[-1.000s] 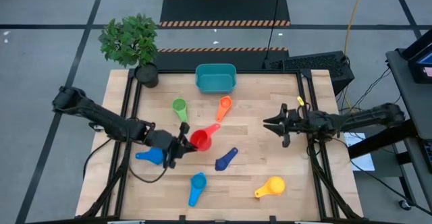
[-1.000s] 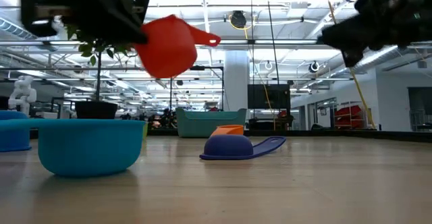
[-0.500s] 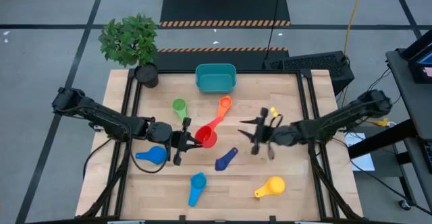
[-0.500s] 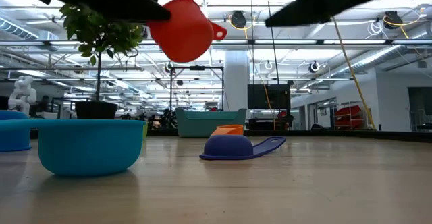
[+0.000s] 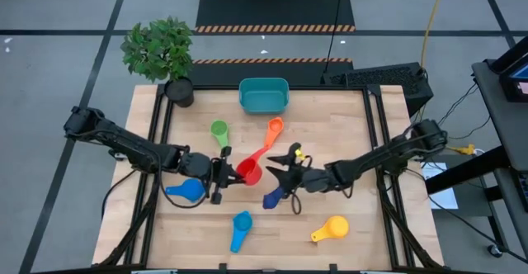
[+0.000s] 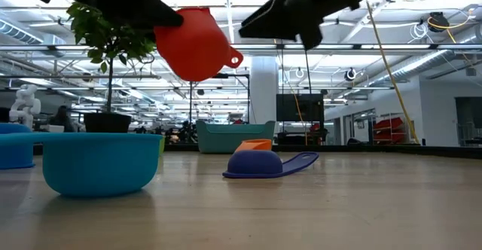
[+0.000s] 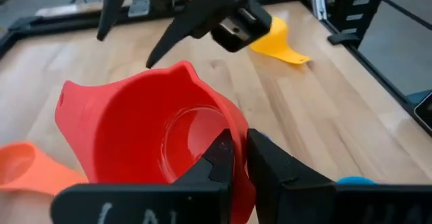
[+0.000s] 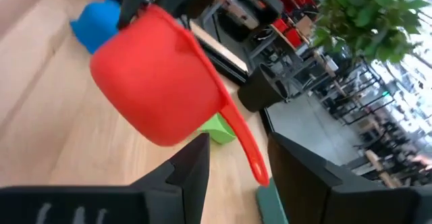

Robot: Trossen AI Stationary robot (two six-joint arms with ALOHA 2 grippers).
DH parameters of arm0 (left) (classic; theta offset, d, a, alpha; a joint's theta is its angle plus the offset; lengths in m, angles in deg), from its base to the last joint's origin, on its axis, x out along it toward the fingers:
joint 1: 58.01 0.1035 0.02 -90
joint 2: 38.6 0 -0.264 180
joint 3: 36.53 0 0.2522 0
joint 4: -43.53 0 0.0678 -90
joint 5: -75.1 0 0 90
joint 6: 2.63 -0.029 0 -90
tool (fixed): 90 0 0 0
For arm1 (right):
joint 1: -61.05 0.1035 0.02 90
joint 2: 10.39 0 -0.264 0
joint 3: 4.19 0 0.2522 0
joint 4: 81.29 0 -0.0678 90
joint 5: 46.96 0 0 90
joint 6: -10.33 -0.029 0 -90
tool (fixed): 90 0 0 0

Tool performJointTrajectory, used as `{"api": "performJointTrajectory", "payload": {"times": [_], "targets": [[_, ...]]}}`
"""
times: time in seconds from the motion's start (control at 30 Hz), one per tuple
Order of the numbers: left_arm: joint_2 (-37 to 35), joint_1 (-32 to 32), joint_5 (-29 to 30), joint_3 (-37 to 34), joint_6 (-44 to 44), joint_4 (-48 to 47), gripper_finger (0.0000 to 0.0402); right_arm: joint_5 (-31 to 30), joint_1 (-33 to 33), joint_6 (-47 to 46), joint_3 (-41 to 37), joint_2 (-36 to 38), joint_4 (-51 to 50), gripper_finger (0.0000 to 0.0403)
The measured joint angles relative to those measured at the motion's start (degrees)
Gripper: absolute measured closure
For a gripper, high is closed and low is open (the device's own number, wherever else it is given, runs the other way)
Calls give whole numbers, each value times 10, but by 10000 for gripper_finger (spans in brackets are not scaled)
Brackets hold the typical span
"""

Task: Nest measuring cups in basket
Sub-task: Put the red measuring cup into the blue bin

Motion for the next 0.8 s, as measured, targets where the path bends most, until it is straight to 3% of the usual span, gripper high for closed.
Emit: {"api": "performJointTrajectory", "payload": {"times": [0.23,0.37,0.63,0.8], "targets": [[0,-12,3,0,46,-44,376,5,-16,47,63,-49,-38,265],[0,-26,14,0,48,-49,376,68,-34,54,79,-74,-71,266],[0,-41,32,0,83,-83,376,128,-60,72,83,-99,-14,267],[0,-51,41,0,90,-90,376,174,-70,73,83,-99,-15,294]]}}
